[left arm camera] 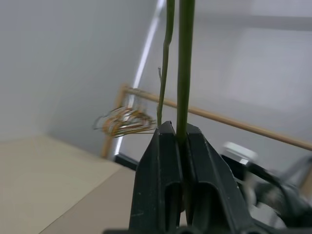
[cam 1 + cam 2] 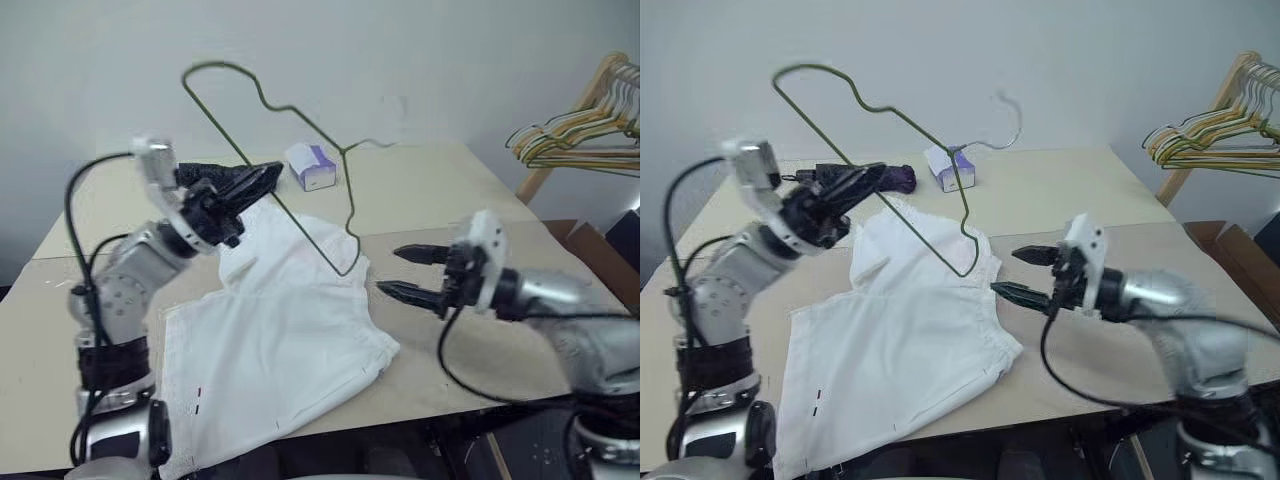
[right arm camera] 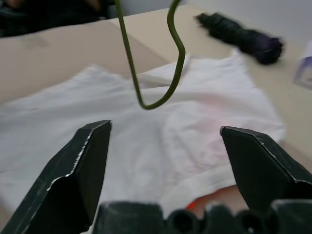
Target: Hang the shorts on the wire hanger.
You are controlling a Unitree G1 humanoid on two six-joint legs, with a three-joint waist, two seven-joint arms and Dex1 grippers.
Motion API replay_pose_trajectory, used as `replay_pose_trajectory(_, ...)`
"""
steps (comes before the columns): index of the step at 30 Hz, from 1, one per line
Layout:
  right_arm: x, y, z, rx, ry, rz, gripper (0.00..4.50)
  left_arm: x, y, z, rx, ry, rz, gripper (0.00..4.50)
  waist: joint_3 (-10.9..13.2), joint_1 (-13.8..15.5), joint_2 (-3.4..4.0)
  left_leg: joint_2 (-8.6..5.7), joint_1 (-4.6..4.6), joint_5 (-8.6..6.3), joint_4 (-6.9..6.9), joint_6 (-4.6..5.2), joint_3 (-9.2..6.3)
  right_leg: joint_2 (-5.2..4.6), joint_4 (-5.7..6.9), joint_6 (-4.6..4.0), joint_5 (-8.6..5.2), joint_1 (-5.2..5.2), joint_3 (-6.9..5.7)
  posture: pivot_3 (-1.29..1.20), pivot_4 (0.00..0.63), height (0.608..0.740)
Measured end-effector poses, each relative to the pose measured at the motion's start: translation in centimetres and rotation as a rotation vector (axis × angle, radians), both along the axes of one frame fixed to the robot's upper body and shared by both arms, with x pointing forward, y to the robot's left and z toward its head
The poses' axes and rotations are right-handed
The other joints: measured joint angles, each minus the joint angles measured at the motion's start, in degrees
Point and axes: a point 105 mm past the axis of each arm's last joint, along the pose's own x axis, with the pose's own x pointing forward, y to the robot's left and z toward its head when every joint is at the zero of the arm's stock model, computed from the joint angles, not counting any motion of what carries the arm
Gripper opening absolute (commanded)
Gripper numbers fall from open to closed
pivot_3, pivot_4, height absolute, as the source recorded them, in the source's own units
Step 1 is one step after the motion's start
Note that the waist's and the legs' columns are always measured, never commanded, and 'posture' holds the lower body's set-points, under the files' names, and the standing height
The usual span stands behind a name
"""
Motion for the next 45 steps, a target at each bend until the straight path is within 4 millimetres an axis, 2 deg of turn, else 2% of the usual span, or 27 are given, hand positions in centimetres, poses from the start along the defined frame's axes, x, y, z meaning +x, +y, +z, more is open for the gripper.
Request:
replay_pose_trajectory(3, 0.1, 0.0, 0.4, 0.036, 0.109, 0.100, 4.12, -0.8, 0.5, 0.5, 0.000, -0.051, -0.060, 0.00, 0.00, 0.14, 0.00, 0.00, -0.02, 0.00, 0.01, 0.00, 0.00, 0.00, 0.00, 0.01, 0.01, -0.01, 0.01, 0.03, 0.000, 0.740)
replay_pose_trajectory(6, 0.3, 0.9, 0.6, 0.031, 0.163, 0.179, 4.12, -0.9, 0.8, 0.7, -0.015, -0.069, -0.081, 0.00, 0.00, 0.11, 0.00, 0.00, -0.08, 0.00, 0.02, 0.00, 0.00, 0.00, -0.01, 0.03, 0.02, -0.05, 0.02, 0.03, 0.000, 0.740)
replay_pose_trajectory(9, 0.9, 3.0, 1.1, 0.051, 0.162, 0.239, 4.12, -0.9, 1.0, 0.9, -0.042, -0.086, -0.087, 0.00, 0.00, -0.01, 0.00, 0.01, -0.08, 0.00, 0.01, 0.00, 0.00, 0.02, 0.02, 0.04, 0.02, -0.08, 0.02, 0.03, 0.000, 0.740)
replay_pose_trajectory(10, 1.2, 4.0, 1.1, 0.044, 0.156, 0.251, 4.12, -1.0, 0.9, 1.0, -0.053, -0.090, -0.094, 0.00, 0.00, 0.09, 0.00, 0.01, -0.09, 0.00, 0.01, -0.01, -0.02, 0.03, 0.03, 0.04, 0.02, -0.07, 0.01, 0.03, 0.000, 0.740)
replay_pose_trajectory(13, 1.2, 5.2, 0.3, 0.029, 0.171, 0.269, 4.12, -1.0, 0.8, 1.1, -0.068, -0.094, -0.101, 0.00, 0.00, 0.54, -0.01, 0.01, -0.18, 0.01, 0.03, -0.01, -0.05, 0.03, 0.01, 0.06, 0.03, -0.10, -0.01, 0.03, 0.000, 0.740)
replay_pose_trajectory(22, 1.5, 5.6, 0.2, 0.013, 0.161, 0.256, 4.12, -1.0, 0.7, 0.9, -0.095, -0.098, -0.097, 0.00, 0.00, 0.80, -0.01, 0.02, -0.20, 0.01, 0.06, -0.02, -0.04, 0.05, 0.03, 0.07, 0.04, -0.12, 0.00, 0.02, 0.000, 0.740)
replay_pose_trajectory(25, 1.6, 5.7, 0.6, 0.011, 0.151, 0.259, 3.54, -1.0, 0.6, 0.8, -0.100, -0.101, -0.099, 0.00, 0.00, 0.62, -0.01, 0.02, -0.20, 0.01, 0.06, -0.02, -0.04, 0.05, 0.02, 0.07, 0.04, -0.12, 0.00, 0.02, 0.000, 0.740)
replay_pose_trajectory(35, 1.4, 5.7, 0.7, 0.009, 0.169, 0.272, 0.07, -0.6, 0.1, 0.3, -0.097, -0.084, -0.092, 0.00, 0.00, 0.29, -0.01, 0.02, -0.20, 0.01, 0.06, -0.02, -0.05, 0.06, 0.02, 0.07, 0.04, -0.13, 0.00, 0.02, 0.000, 0.740)
replay_pose_trajectory(42, 1.2, 6.2, 0.8, 0.017, 0.161, 0.295, 0.01, -0.3, 0.5, -0.2, -0.105, -0.067, -0.067, 0.00, 0.00, 0.22, -0.01, 0.03, -0.20, 0.01, 0.05, -0.02, -0.05, 0.07, 0.03, 0.07, 0.04, -0.14, 0.01, 0.02, 0.000, 0.740)
replay_pose_trajectory(43, 1.2, 6.2, 0.8, 0.018, 0.163, 0.293, 0.00, -0.2, 0.5, -0.3, -0.100, -0.065, -0.055, 0.53, 0.00, 0.23, -0.01, 0.03, -0.20, 0.01, 0.05, -0.02, -0.04, 0.07, 0.03, 0.07, 0.04, -0.13, 0.01, 0.02, 0.000, 0.740)
replay_pose_trajectory(45, 1.1, 6.5, 0.9, 0.034, 0.164, 0.302, 0.00, 0.3, 0.2, -1.0, -0.060, -0.045, -0.021, 1.03, 0.00, 0.25, -0.01, 0.03, -0.18, 0.01, 0.05, -0.02, -0.04, 0.07, 0.02, 0.07, 0.04, -0.10, 0.01, 0.02, 0.000, 0.740)
